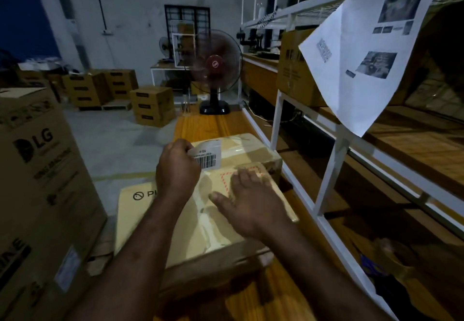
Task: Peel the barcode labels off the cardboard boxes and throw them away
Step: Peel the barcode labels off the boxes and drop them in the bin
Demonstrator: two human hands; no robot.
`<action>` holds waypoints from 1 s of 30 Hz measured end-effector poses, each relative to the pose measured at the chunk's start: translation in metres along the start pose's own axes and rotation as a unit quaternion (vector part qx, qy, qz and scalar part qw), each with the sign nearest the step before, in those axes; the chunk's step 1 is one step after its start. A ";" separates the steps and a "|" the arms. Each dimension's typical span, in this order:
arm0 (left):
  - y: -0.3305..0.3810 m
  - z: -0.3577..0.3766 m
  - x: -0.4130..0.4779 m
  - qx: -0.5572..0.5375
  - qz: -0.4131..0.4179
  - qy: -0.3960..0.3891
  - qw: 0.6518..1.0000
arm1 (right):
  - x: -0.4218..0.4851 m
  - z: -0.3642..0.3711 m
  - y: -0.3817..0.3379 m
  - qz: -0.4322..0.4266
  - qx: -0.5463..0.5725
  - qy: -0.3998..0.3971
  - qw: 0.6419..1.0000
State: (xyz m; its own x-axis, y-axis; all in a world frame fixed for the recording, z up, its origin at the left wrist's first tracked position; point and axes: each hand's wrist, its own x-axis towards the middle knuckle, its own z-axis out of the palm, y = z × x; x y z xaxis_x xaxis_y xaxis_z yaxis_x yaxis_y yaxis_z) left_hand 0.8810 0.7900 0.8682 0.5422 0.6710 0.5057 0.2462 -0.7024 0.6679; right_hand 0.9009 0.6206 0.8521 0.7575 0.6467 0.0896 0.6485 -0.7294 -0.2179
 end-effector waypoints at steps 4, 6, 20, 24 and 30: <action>-0.005 0.003 0.003 -0.006 -0.002 0.009 1.000 | -0.018 0.007 -0.028 -0.093 0.003 0.002 0.996; -0.005 0.006 0.003 -0.013 0.010 0.005 1.000 | -0.044 0.004 -0.013 -0.112 0.014 -0.020 0.993; -0.005 0.005 -0.001 -0.043 0.036 0.010 0.998 | -0.054 -0.004 0.002 -0.119 0.029 0.020 0.992; 0.001 0.003 -0.006 -0.056 0.035 0.014 0.998 | -0.032 -0.024 0.033 -0.020 0.013 0.044 0.999; 0.000 0.000 -0.006 -0.061 0.022 0.018 0.998 | -0.043 -0.007 0.001 -0.065 -0.014 -0.003 0.998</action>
State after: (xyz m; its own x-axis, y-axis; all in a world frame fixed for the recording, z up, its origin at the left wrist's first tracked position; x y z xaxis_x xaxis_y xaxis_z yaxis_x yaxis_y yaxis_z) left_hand 0.8774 0.7859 0.8648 0.5214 0.6494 0.5535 0.1224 -0.6989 0.7047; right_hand 0.8701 0.5906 0.8545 0.6669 0.7371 0.1095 0.7428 -0.6456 -0.1775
